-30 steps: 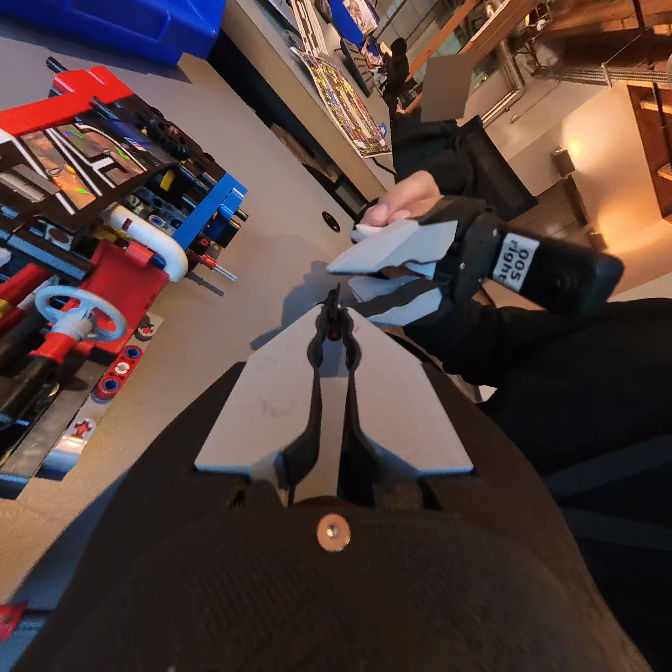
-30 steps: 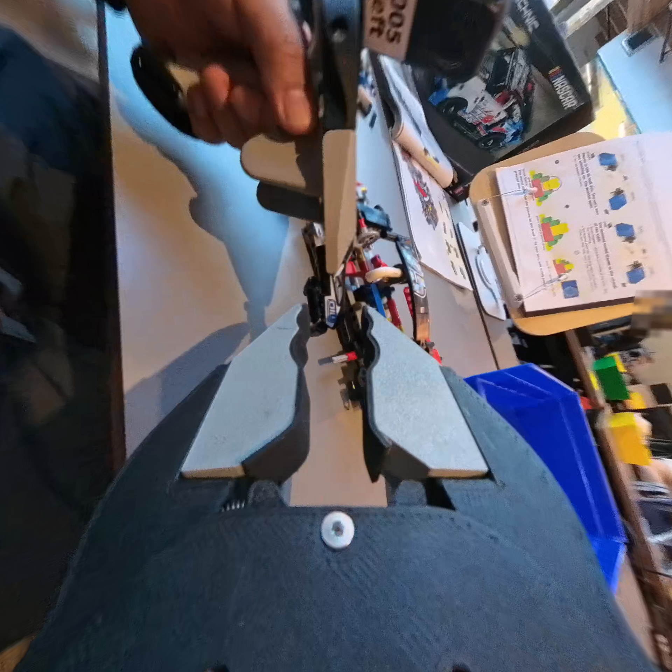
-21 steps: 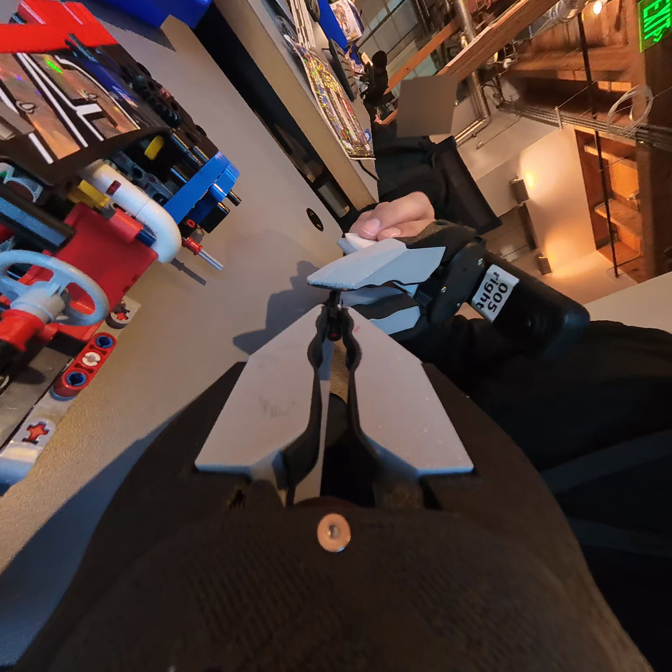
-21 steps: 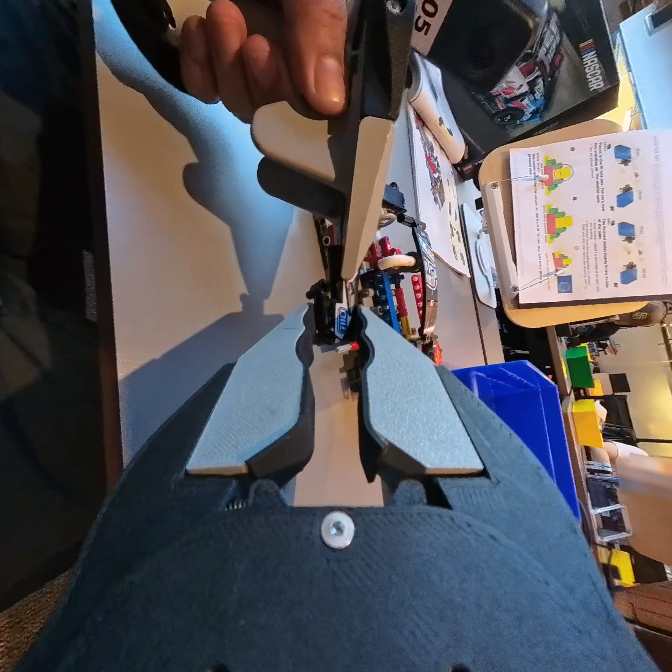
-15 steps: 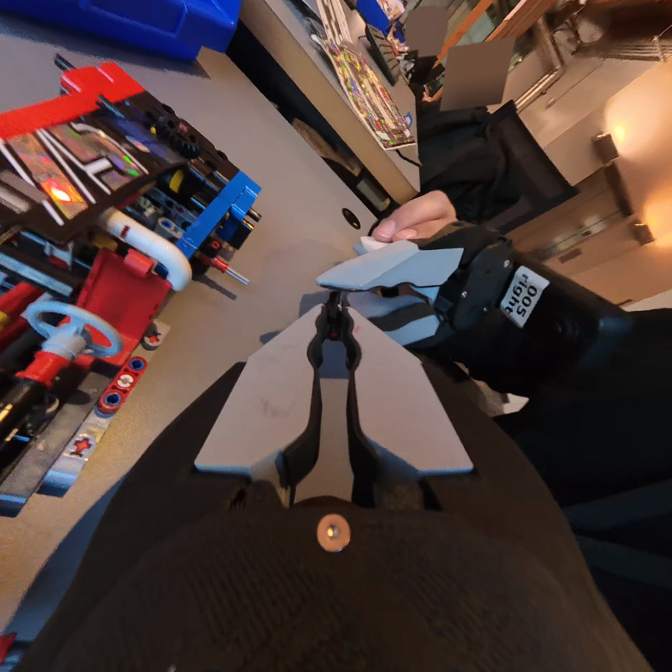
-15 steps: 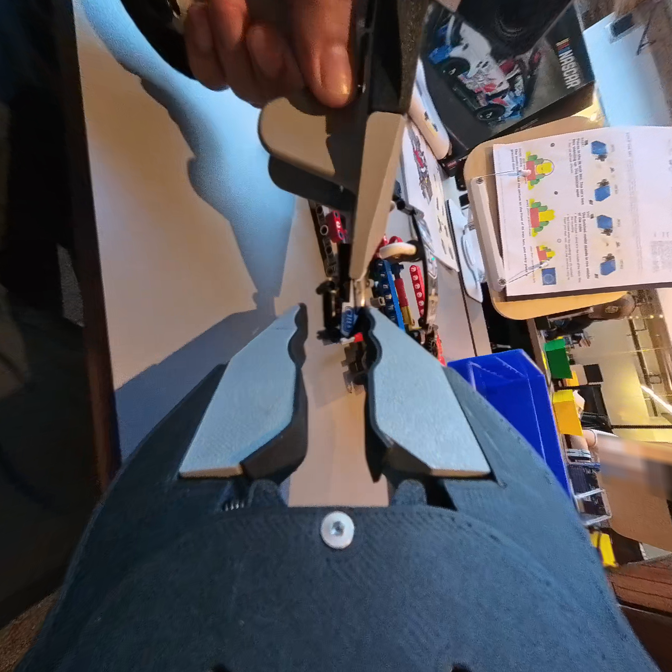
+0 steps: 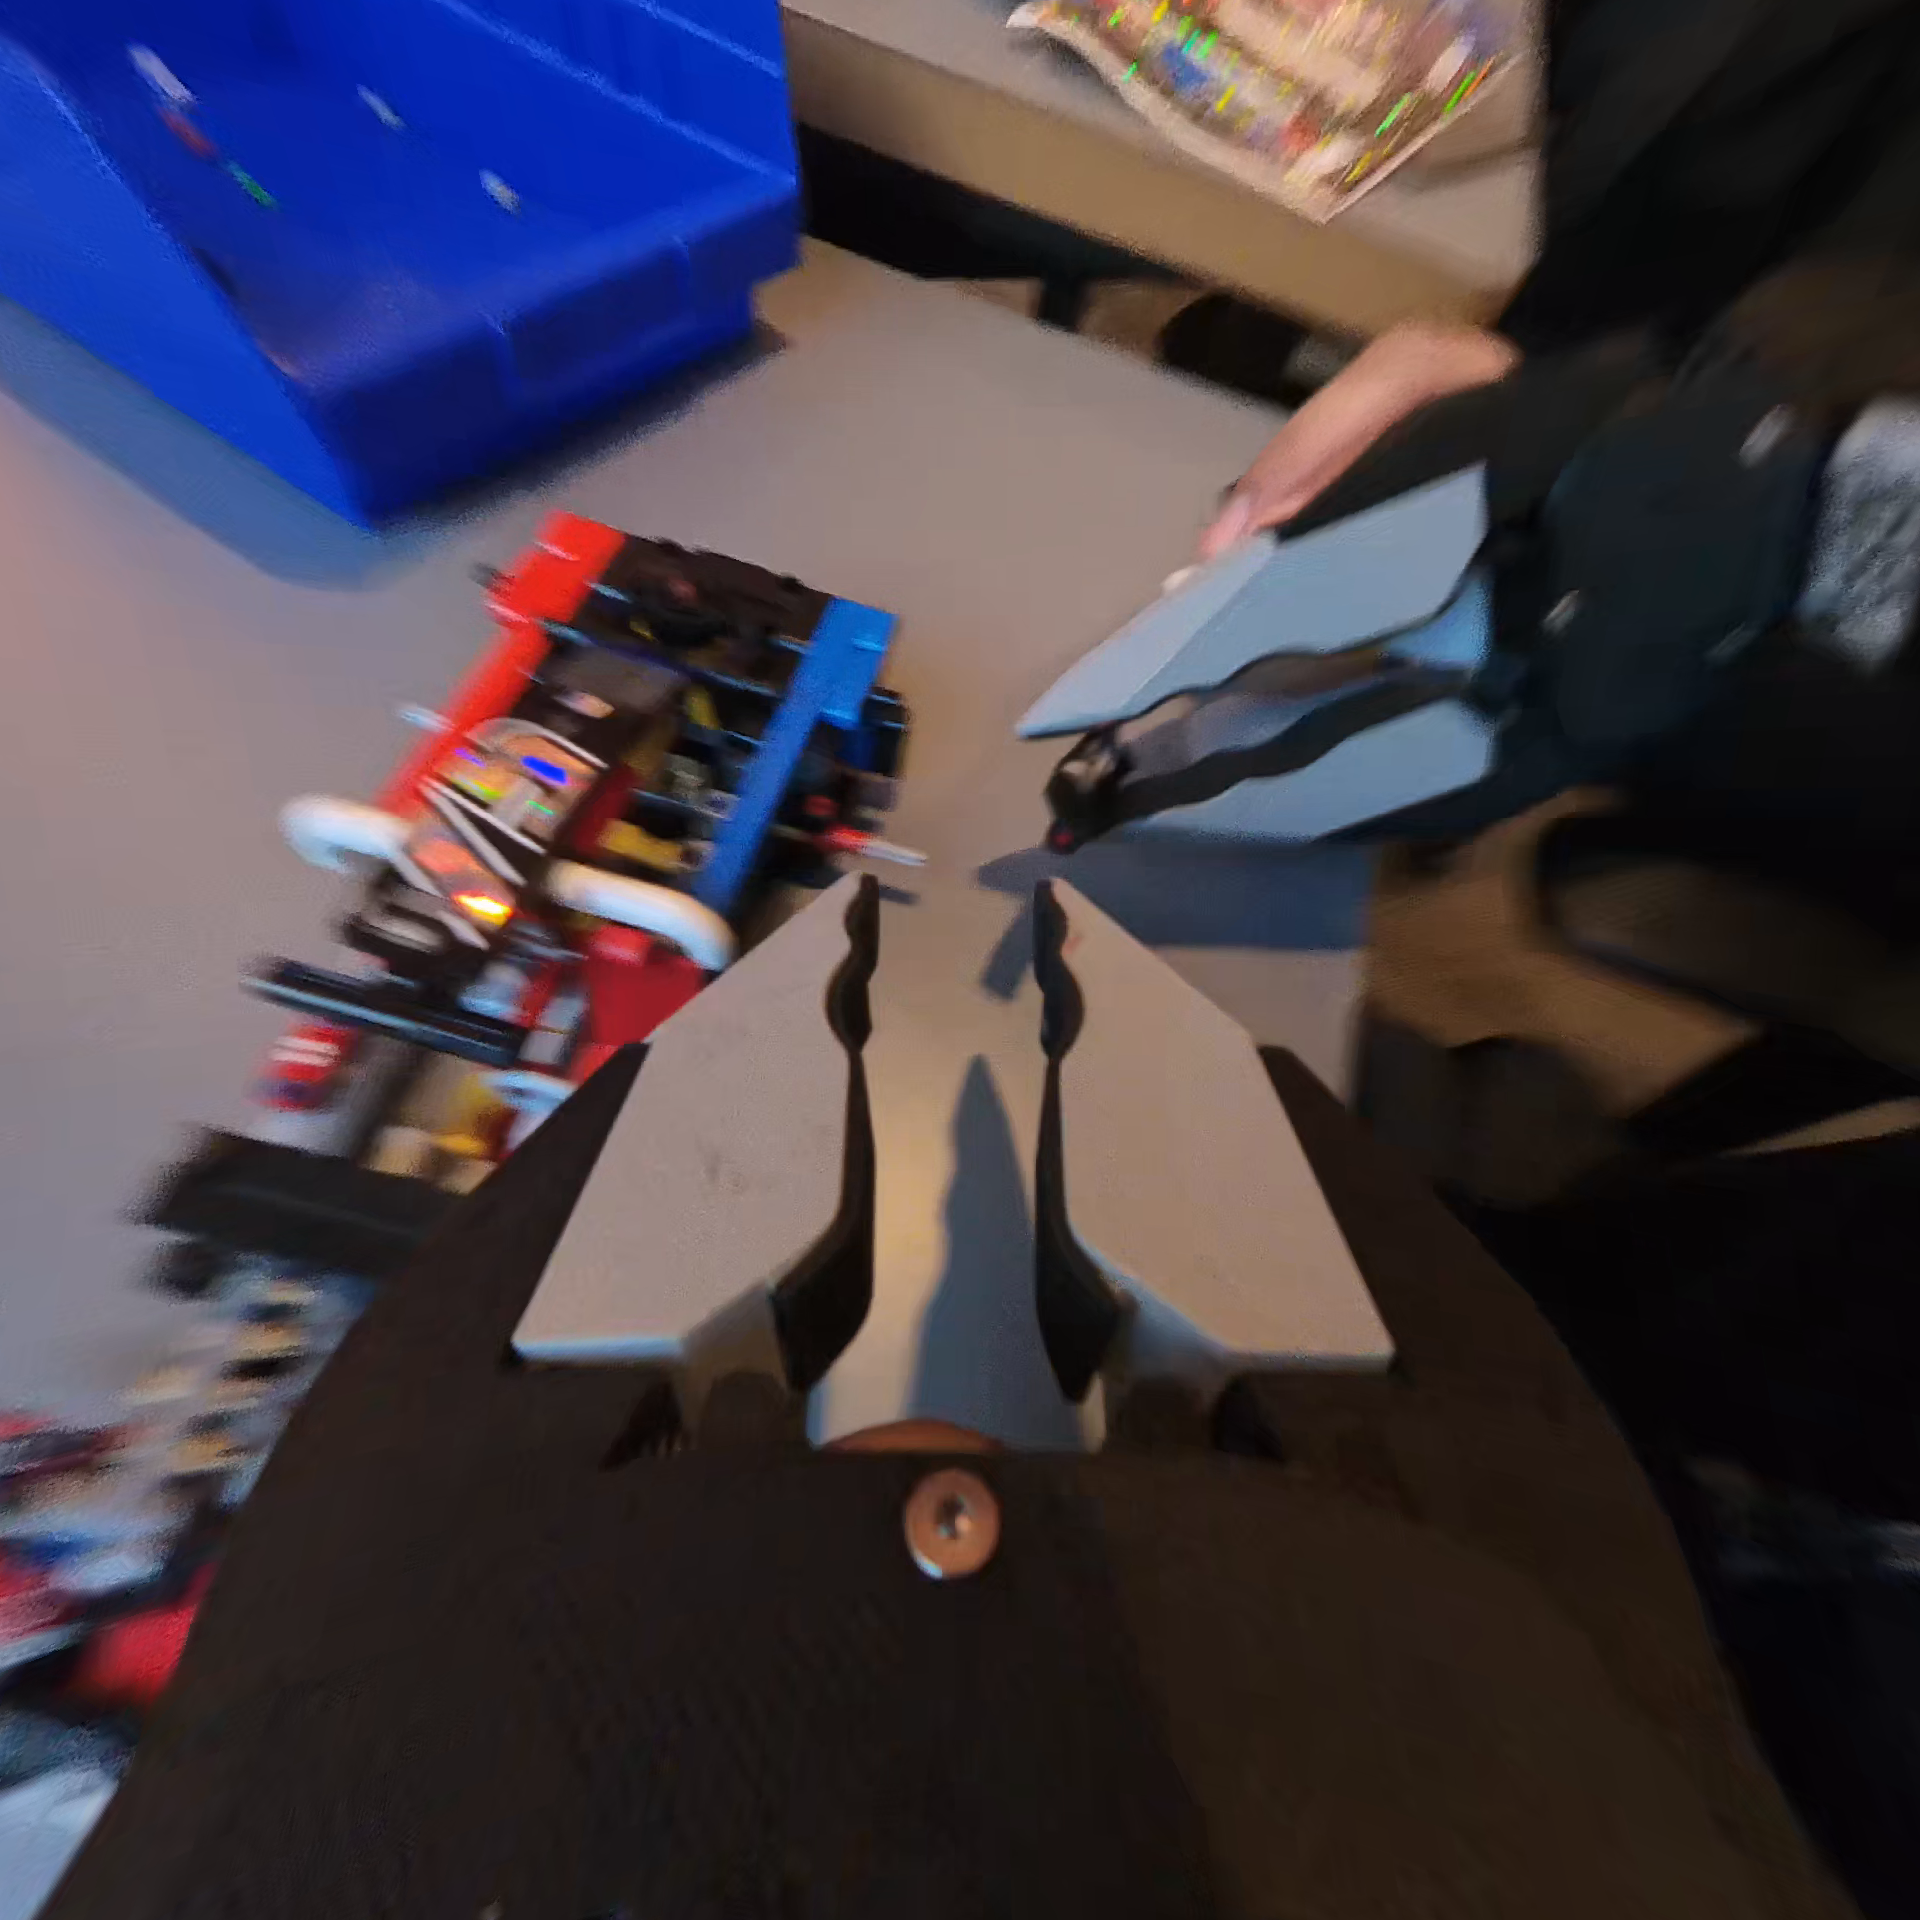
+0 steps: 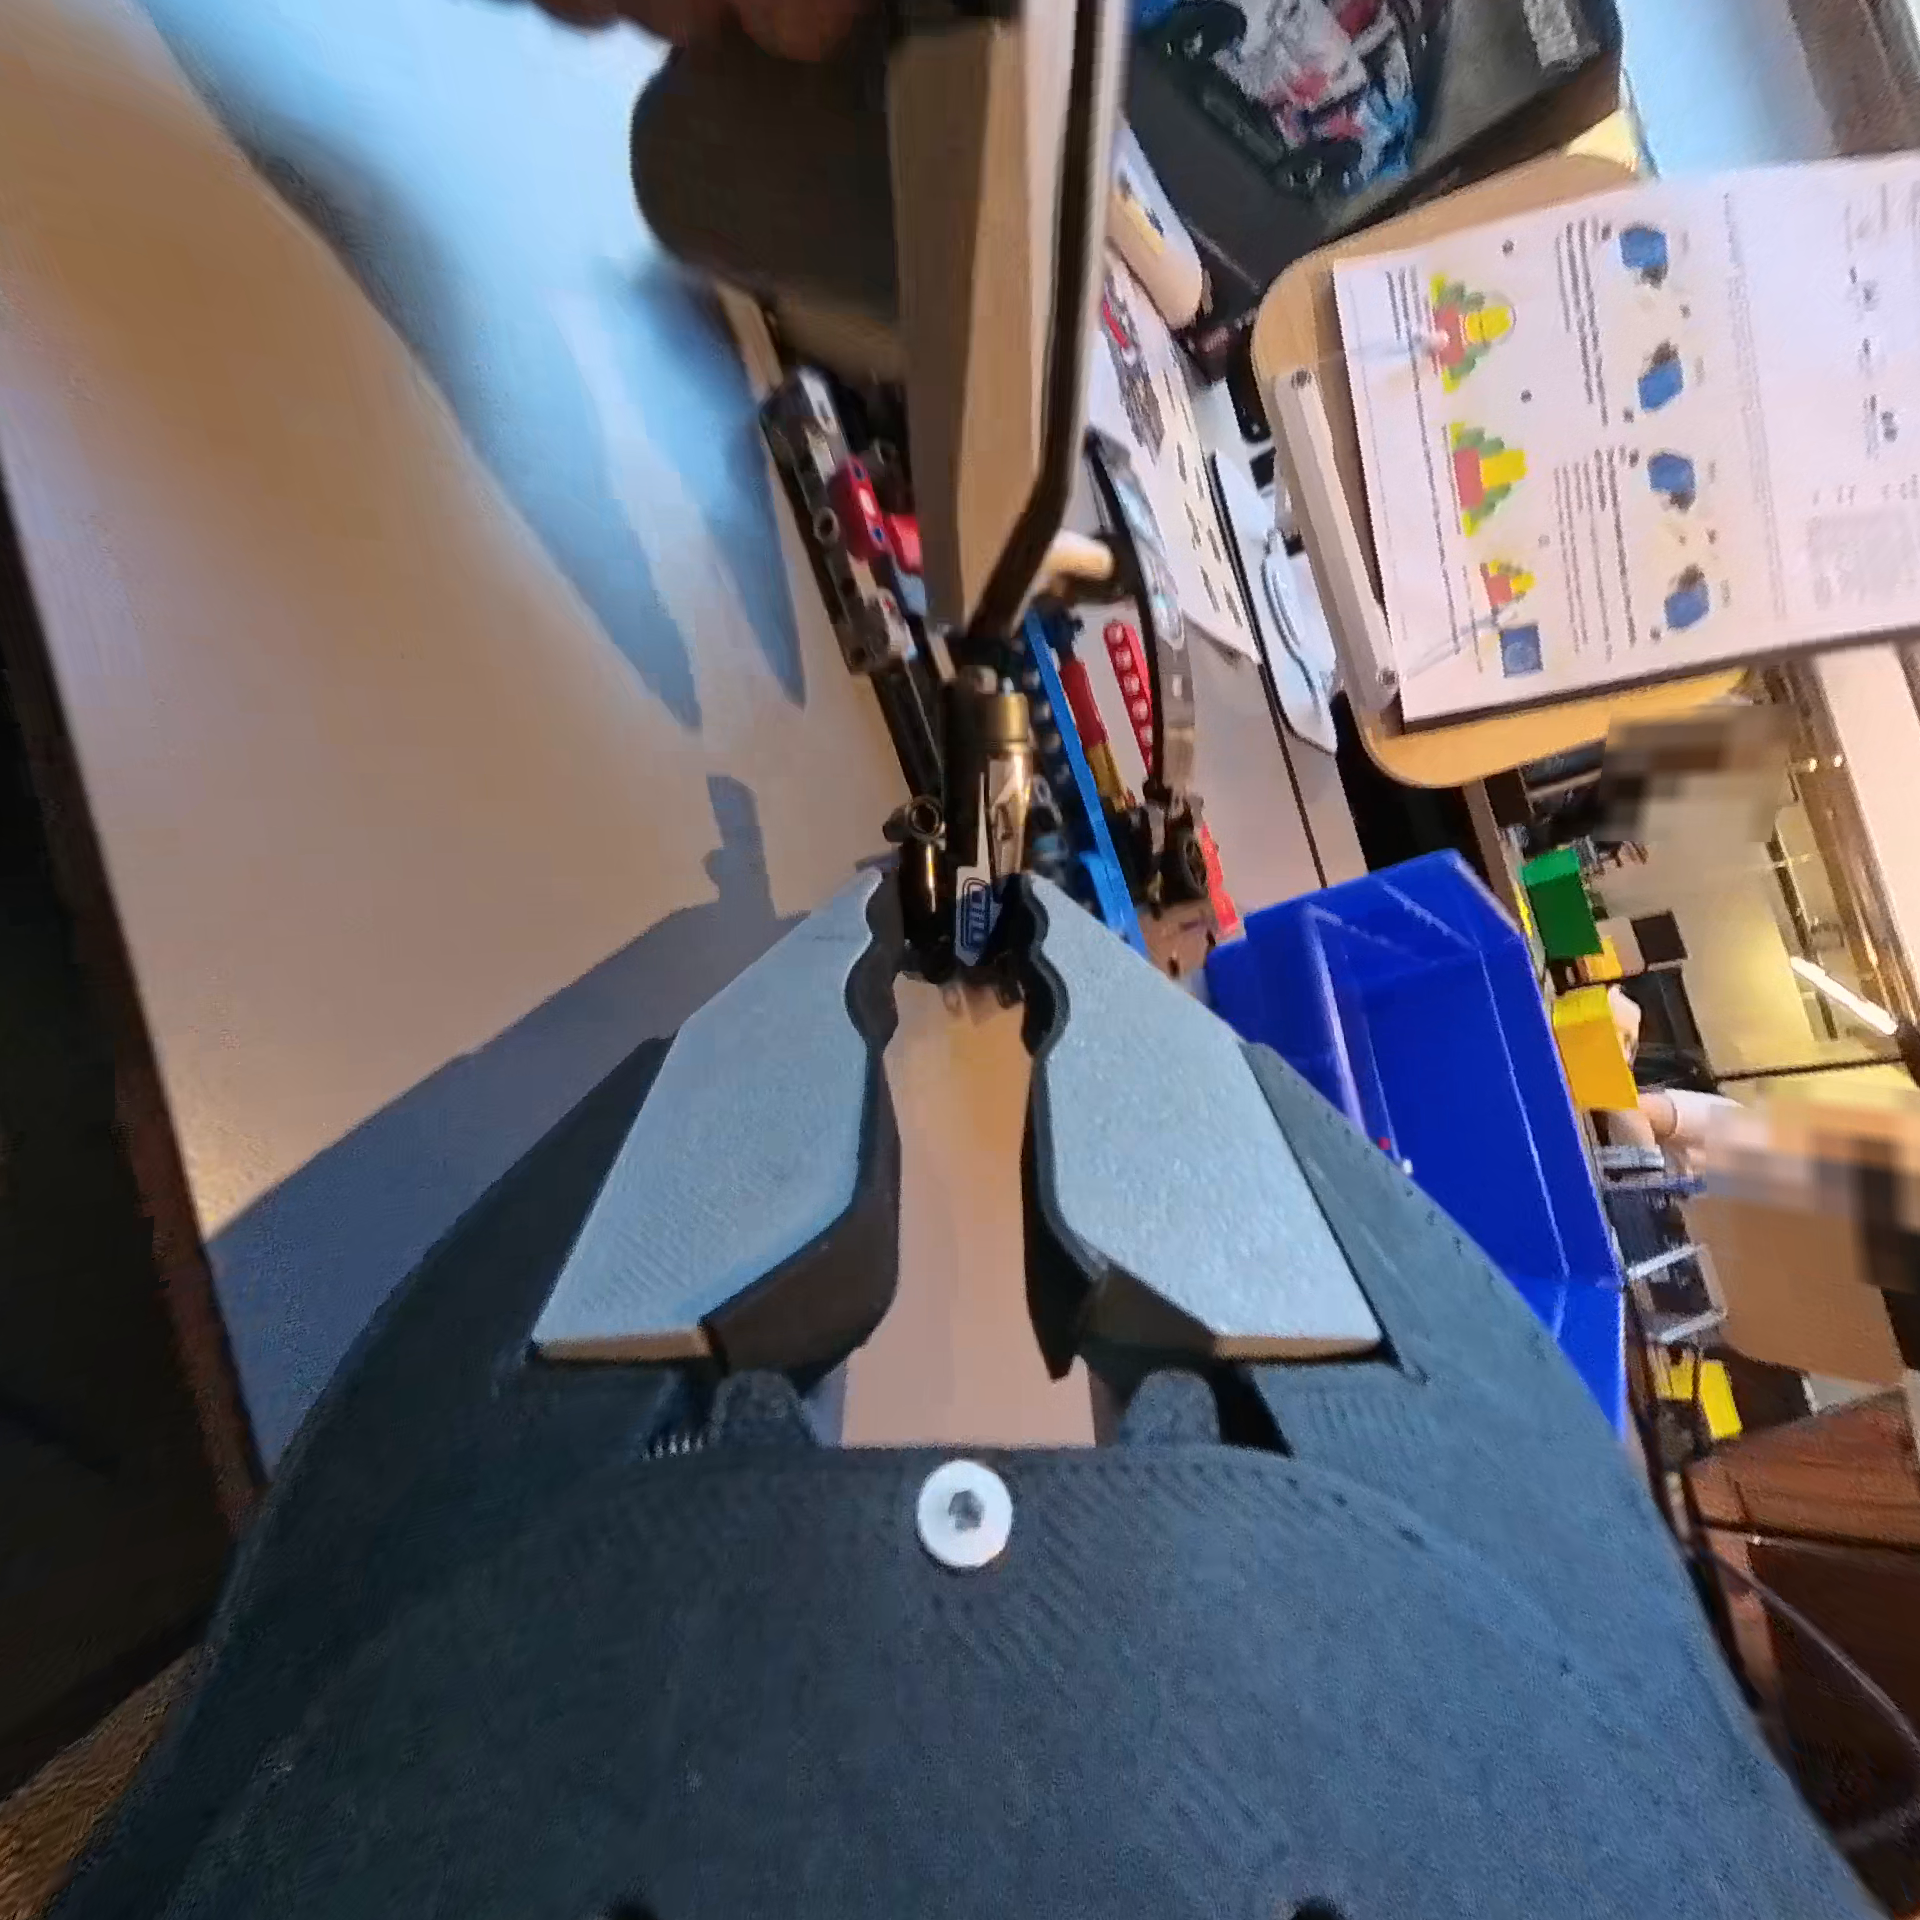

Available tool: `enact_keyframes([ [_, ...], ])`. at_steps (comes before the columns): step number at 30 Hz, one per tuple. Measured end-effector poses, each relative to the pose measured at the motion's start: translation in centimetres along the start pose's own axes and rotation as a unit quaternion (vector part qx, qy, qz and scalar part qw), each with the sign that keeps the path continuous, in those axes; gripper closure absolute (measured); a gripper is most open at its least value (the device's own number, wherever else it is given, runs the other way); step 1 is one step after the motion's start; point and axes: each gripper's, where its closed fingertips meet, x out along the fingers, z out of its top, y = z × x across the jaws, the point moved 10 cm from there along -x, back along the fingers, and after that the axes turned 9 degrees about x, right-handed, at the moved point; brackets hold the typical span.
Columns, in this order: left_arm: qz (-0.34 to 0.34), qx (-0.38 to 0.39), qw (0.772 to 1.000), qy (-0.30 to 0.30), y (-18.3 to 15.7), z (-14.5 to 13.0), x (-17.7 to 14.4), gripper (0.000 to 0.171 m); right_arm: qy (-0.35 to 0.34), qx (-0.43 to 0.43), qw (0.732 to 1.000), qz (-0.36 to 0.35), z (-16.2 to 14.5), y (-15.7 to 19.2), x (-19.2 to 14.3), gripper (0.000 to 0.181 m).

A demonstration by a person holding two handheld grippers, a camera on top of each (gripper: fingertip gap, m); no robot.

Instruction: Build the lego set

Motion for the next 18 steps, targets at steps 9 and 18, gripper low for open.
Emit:
enact_keyframes([
  [9, 0.180, 0.374, 0.890, 0.188, 0.0, -0.1, 3.5, 0.151, -0.004, 0.119, 0.992, -0.038, -3.4, -3.1, -0.3, 0.164],
  [18, 0.242, 0.411, 0.850, 0.223, 1.0, -0.3, 4.6, 0.165, 0.003, 0.126, 0.991, -0.043, -3.9, -3.4, -0.1, 0.164],
])
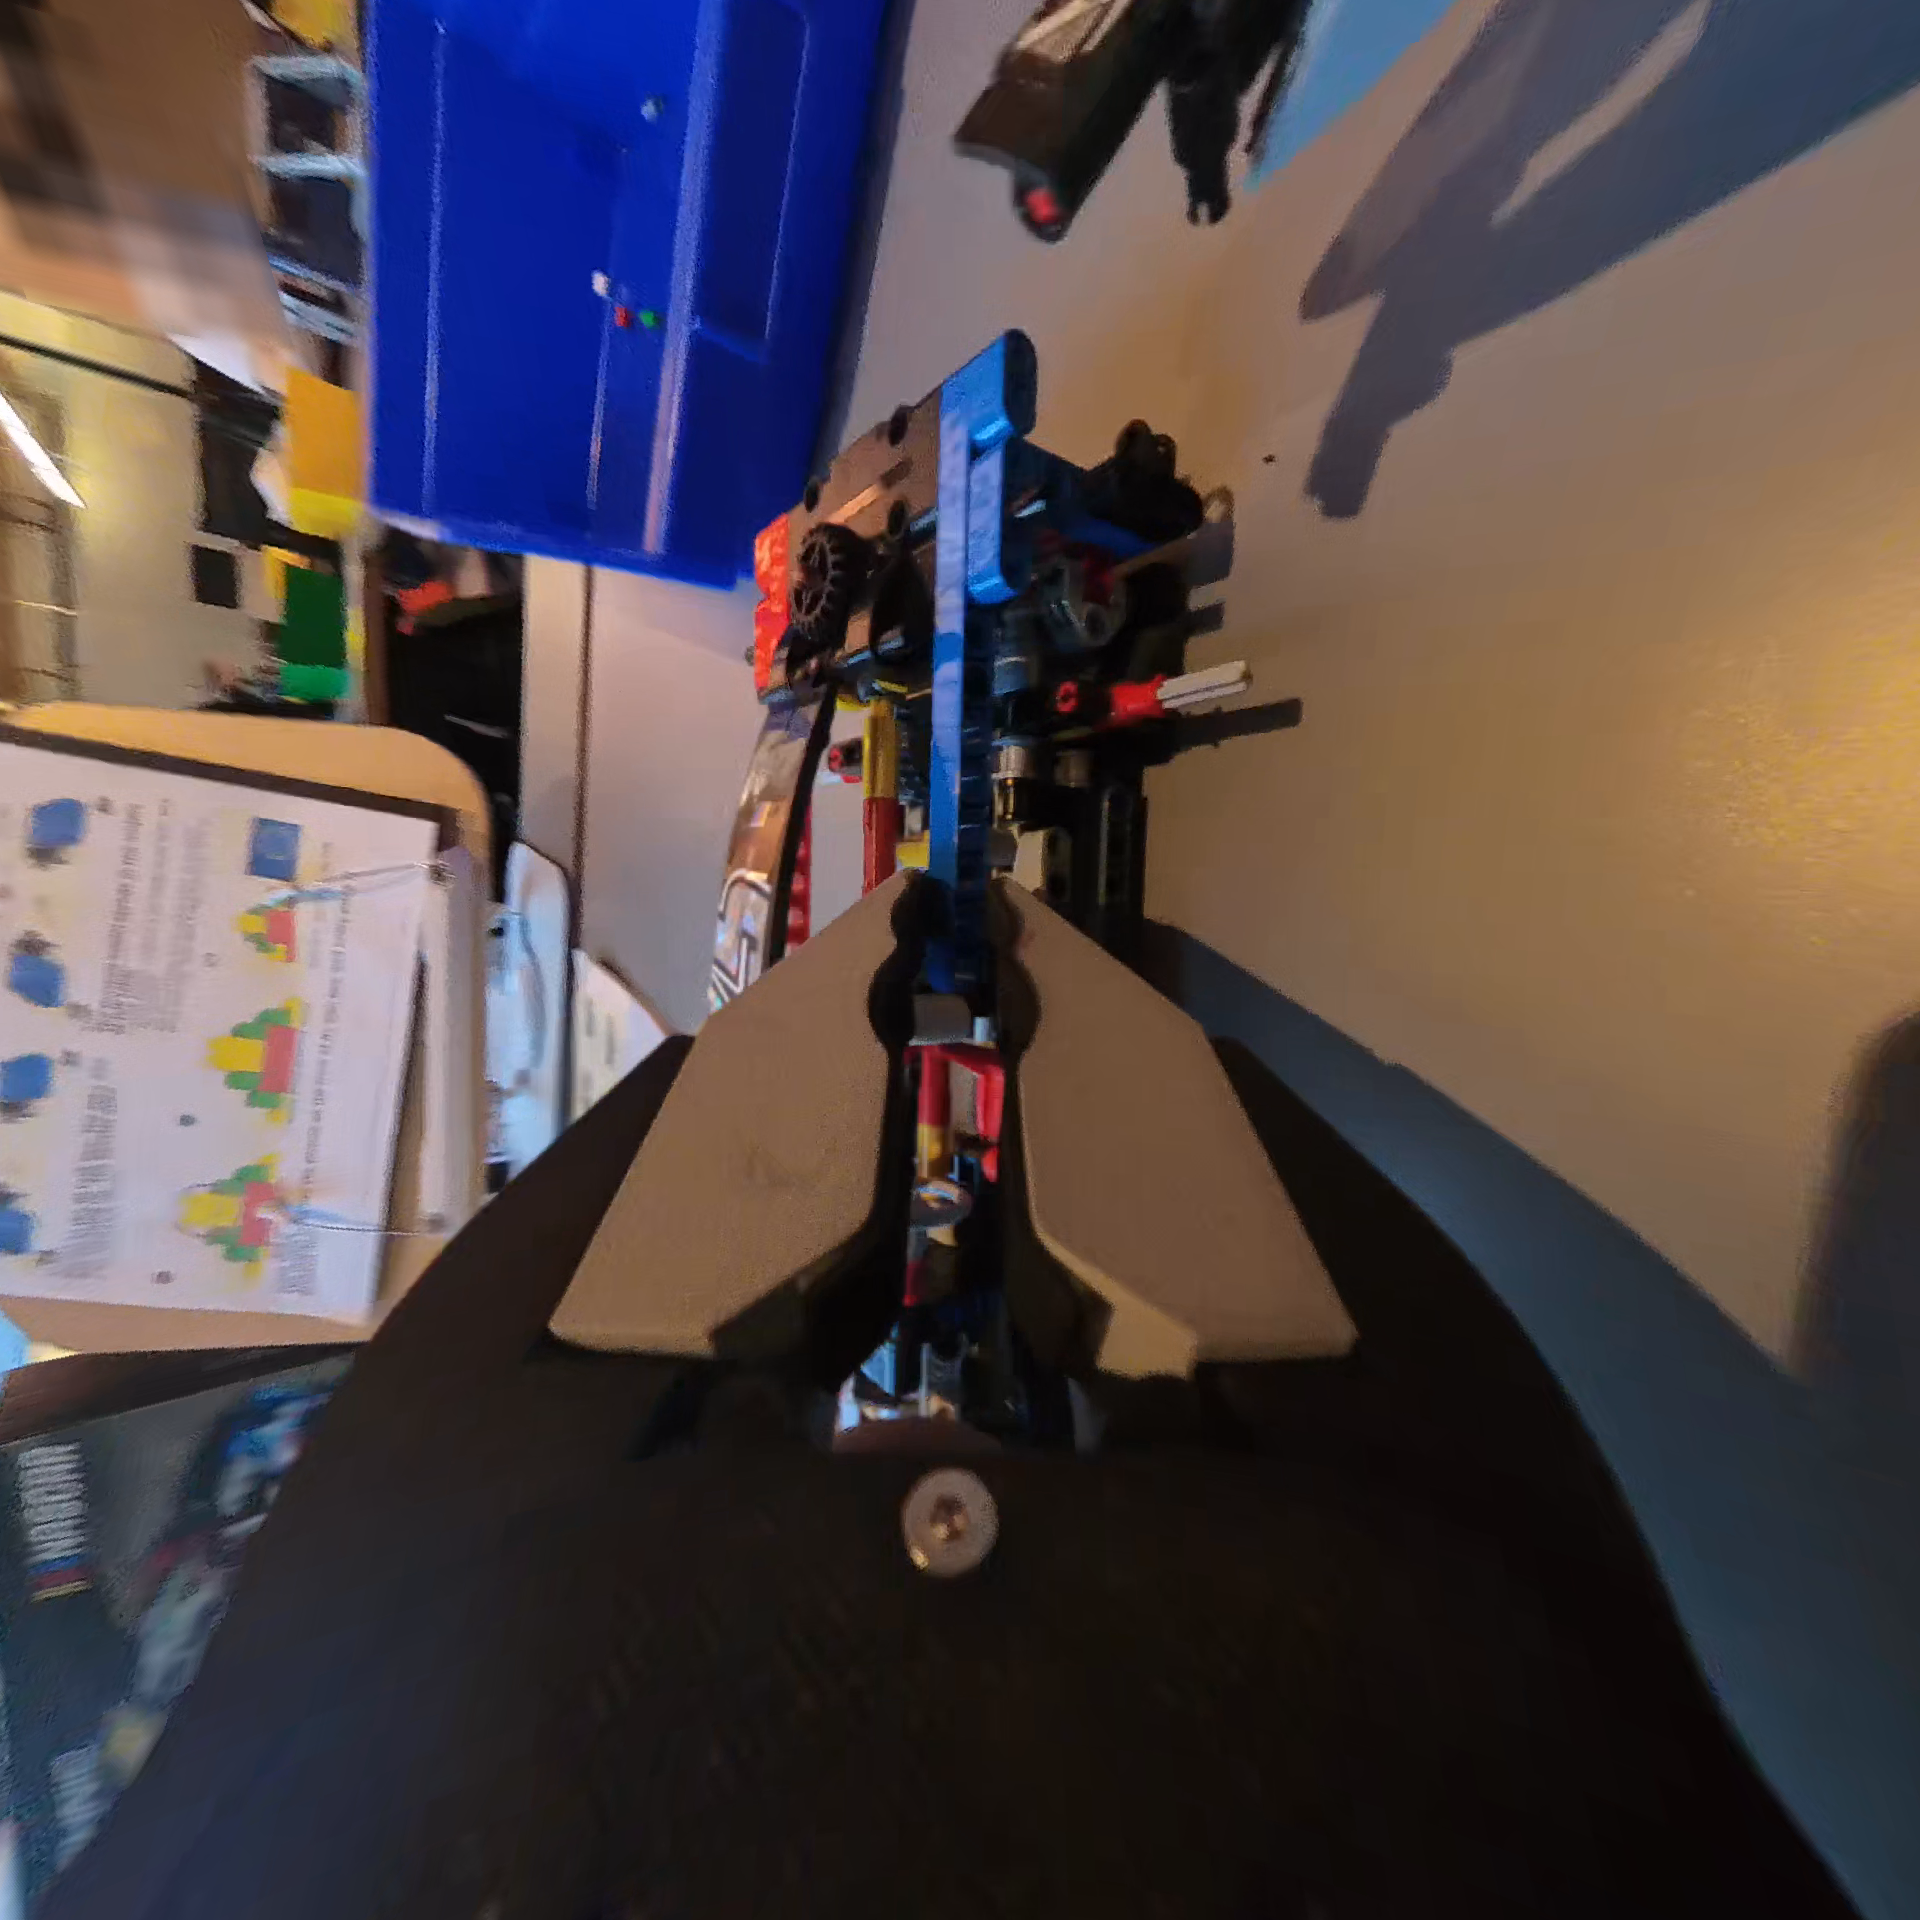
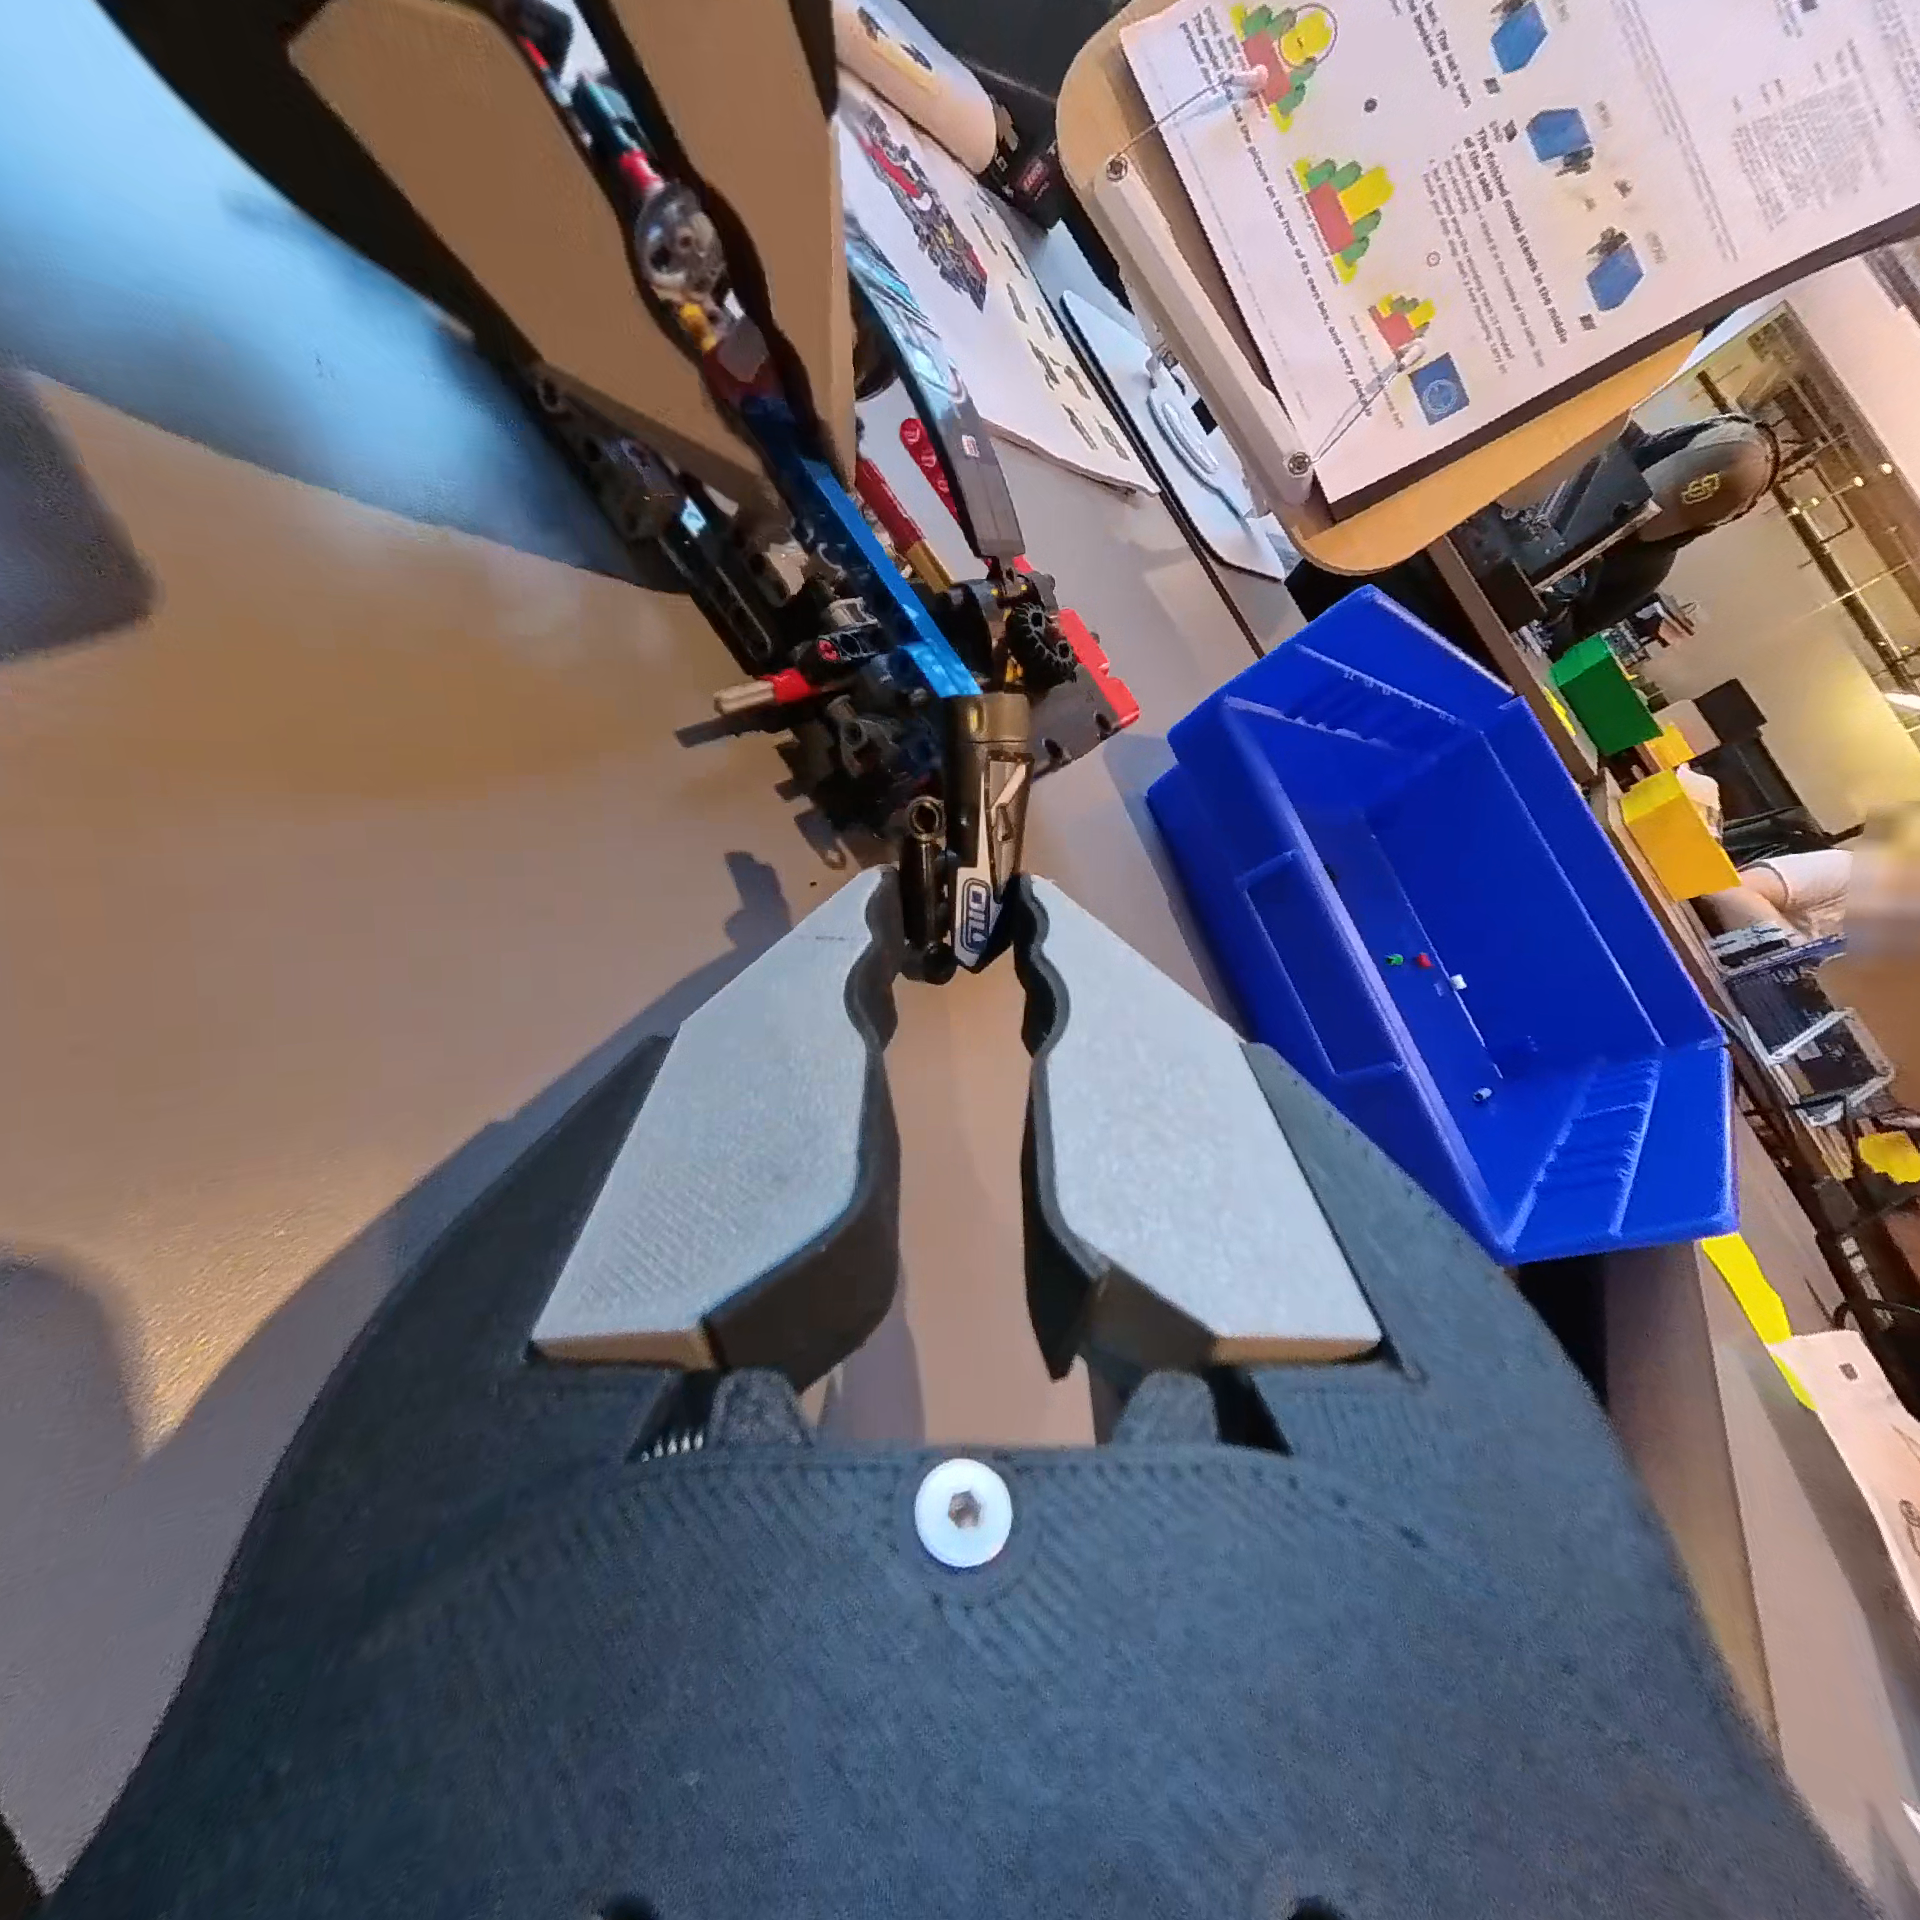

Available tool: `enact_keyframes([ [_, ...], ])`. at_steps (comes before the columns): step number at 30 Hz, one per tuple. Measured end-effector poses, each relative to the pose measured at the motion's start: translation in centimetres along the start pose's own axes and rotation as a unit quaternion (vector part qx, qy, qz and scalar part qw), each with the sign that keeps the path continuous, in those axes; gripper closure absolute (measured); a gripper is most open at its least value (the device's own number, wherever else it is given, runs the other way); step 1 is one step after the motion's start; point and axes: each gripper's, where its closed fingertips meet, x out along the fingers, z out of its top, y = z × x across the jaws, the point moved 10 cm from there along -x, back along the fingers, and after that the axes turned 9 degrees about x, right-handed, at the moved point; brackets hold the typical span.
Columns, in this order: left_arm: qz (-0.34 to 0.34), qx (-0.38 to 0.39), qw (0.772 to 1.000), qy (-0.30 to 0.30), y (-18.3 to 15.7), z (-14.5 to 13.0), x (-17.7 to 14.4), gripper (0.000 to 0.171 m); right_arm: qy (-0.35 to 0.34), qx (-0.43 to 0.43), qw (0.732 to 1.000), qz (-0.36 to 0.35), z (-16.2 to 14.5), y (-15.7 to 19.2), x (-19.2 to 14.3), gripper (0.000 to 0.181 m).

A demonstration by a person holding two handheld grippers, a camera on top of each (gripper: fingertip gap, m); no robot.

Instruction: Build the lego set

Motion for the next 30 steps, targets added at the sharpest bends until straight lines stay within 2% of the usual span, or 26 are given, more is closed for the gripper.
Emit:
enact_keyframes([
  [6, -0.039, -0.005, 0.999, -0.004, 0.8, -1.1, -0.9, 0.165, -0.004, 0.006, 1.000, 0.004, 0.0, -0.1, -0.1, 0.164],
  [10, -0.140, -0.084, 0.984, -0.069, 2.5, -1.9, -3.2, 0.165, -0.023, 0.012, 1.000, 0.017, 0.3, 0.0, -0.5, 0.164],
  [13, -0.280, -0.118, 0.948, -0.093, 4.8, -2.6, -4.3, 0.165, -0.060, 0.052, 0.995, 0.060, 0.8, -0.1, -1.2, 0.164],
  [16, -0.394, -0.132, 0.904, -0.102, 7.4, -3.2, -4.0, 0.165, -0.075, 0.096, 0.987, 0.105, 1.3, -0.7, -1.5, 0.164],
  [19, -0.495, -0.170, 0.841, -0.136, 9.3, -3.7, -2.5, 0.165, -0.090, 0.118, 0.980, 0.131, 2.5, -1.9, -1.7, 0.164],
  [22, -0.541, -0.203, 0.798, -0.174, 10.1, -4.5, -0.5, 0.166, -0.092, 0.122, 0.977, 0.148, 4.2, -2.9, -1.6, 0.164],
  [24, -0.534, -0.225, 0.791, -0.194, 10.2, -4.9, 0.3, 0.164, -0.086, 0.117, 0.976, 0.161, 5.2, -3.3, -1.3, 0.164],
  [30, -0.477, -0.214, 0.828, -0.200, 9.2, -5.1, -0.2, 0.165, -0.076, 0.085, 0.981, 0.156, 7.3, -4.5, -0.8, 0.164],
])
